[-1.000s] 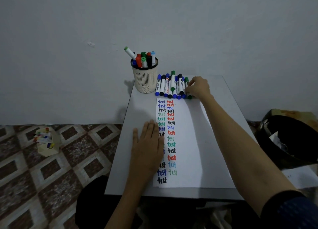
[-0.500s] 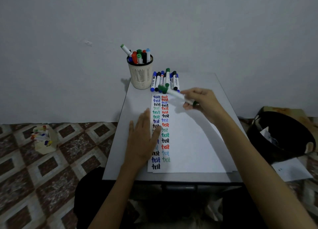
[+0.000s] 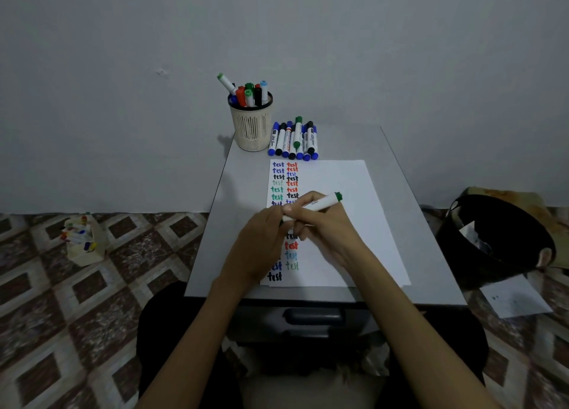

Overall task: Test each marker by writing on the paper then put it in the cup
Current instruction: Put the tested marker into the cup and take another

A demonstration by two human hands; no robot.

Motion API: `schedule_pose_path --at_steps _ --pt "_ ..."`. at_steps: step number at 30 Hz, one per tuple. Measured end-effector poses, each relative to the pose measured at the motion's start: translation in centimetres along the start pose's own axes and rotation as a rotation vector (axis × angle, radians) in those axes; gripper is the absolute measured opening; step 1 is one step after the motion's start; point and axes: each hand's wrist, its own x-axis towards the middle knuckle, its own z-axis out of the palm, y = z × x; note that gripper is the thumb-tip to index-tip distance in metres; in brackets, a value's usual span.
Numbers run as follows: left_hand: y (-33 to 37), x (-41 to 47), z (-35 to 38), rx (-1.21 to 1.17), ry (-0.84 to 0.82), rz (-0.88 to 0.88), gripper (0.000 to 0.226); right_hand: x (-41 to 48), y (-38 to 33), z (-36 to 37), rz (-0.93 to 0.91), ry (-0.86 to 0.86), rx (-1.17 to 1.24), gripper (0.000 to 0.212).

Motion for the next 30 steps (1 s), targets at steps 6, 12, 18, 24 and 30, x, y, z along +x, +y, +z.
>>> schedule_pose_path --at_steps 6,12,18,24,30 --pt "0.6 -0.2 -0.8 -0.073 -0.005 0.039 0.042 0.2 -0.6 -0.3 -0.027 -0.065 -0.082 0.019" --pt "0.5 -0.3 -0.8 -0.094 0.004 0.057 0.05 0.4 0.0 -0.6 0.028 -0.107 0.004 0.022" --pt "-0.2 -0.2 -0.8 -0.137 0.054 0.043 0.041 0.6 -2.0 -1.0 -0.055 -0.221 -0.15 0.016" --pt "-0.2 0.2 -1.0 -0.032 0.143 -0.021 0.029 0.4 -2.0 -1.7 -0.156 0.004 0.057 0.014" --pt "-1.8 0.6 0.4 0.193 -0.024 -0.06 0.025 -3.4 0.9 -0.7 -0.17 0.058 0.037 0.011"
